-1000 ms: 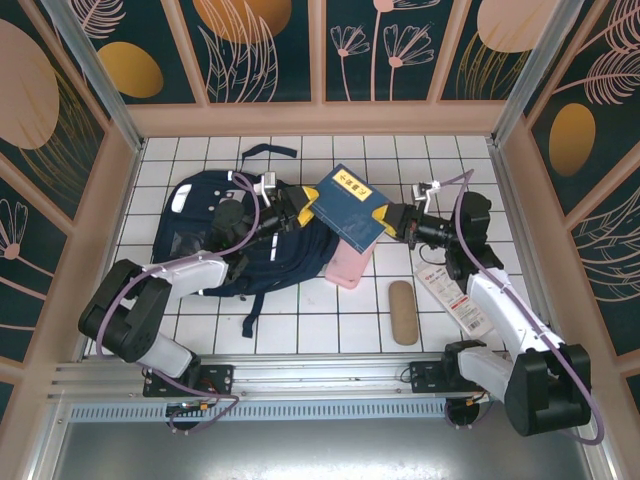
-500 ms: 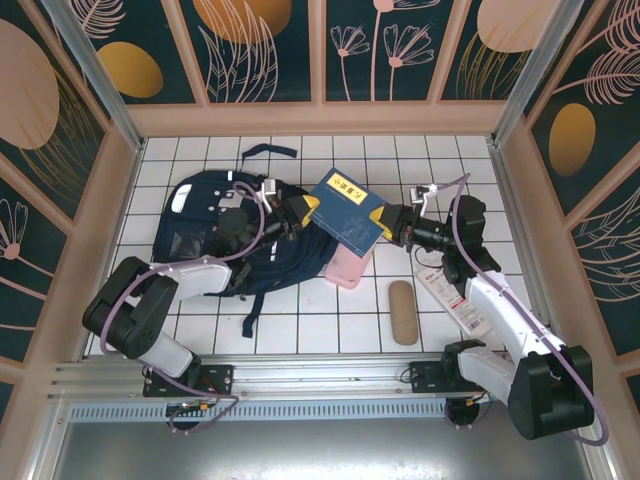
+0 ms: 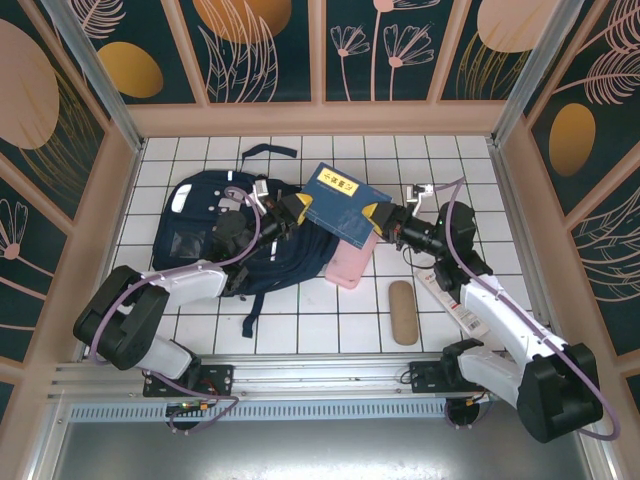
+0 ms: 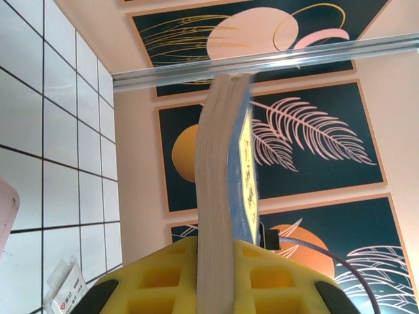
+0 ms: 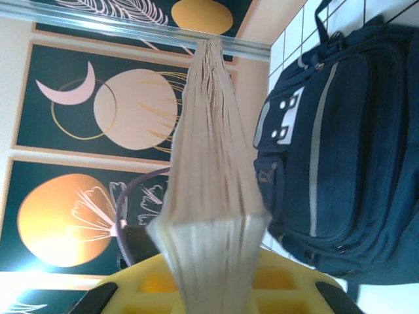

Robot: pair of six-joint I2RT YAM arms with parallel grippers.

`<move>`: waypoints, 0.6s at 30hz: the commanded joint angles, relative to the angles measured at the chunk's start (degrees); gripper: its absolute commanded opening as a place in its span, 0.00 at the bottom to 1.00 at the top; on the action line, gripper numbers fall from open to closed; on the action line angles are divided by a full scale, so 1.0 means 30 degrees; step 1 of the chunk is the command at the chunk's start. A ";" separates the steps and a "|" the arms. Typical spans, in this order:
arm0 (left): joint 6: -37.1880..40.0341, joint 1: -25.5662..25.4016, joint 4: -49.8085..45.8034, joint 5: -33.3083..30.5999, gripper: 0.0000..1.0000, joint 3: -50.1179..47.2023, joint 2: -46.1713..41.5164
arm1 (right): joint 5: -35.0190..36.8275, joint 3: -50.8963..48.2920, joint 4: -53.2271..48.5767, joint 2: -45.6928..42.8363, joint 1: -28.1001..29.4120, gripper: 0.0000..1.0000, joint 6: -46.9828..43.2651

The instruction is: Pack the student bag

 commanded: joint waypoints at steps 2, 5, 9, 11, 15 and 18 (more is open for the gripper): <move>0.1068 -0.0196 -0.0579 -0.0202 0.00 -0.0025 -0.0115 | 0.0709 0.0330 0.0784 -0.0025 0.0285 0.00 -0.0928; 0.3094 -0.0070 -0.4065 -0.0492 0.35 0.0468 -0.1201 | 0.1731 0.1076 -0.2130 -0.0619 -0.0019 0.00 -0.2599; 0.8631 0.0612 -1.1851 -0.2747 0.63 0.2334 -0.3079 | 0.2759 0.1901 -0.5844 -0.1312 -0.0899 0.00 -0.4774; 1.0238 0.1350 -1.4528 -0.2902 0.64 0.3419 -0.2987 | 0.3027 0.2381 -0.7138 -0.1301 -0.1023 0.00 -0.5833; 1.2167 0.2384 -1.7251 -0.2674 0.67 0.5066 -0.1954 | 0.3212 0.2525 -0.8135 -0.1406 -0.1236 0.00 -0.6843; 1.3418 0.2467 -1.9146 -0.2932 0.68 0.6369 -0.0755 | 0.2650 0.2307 -0.8085 -0.1318 -0.1599 0.00 -0.6936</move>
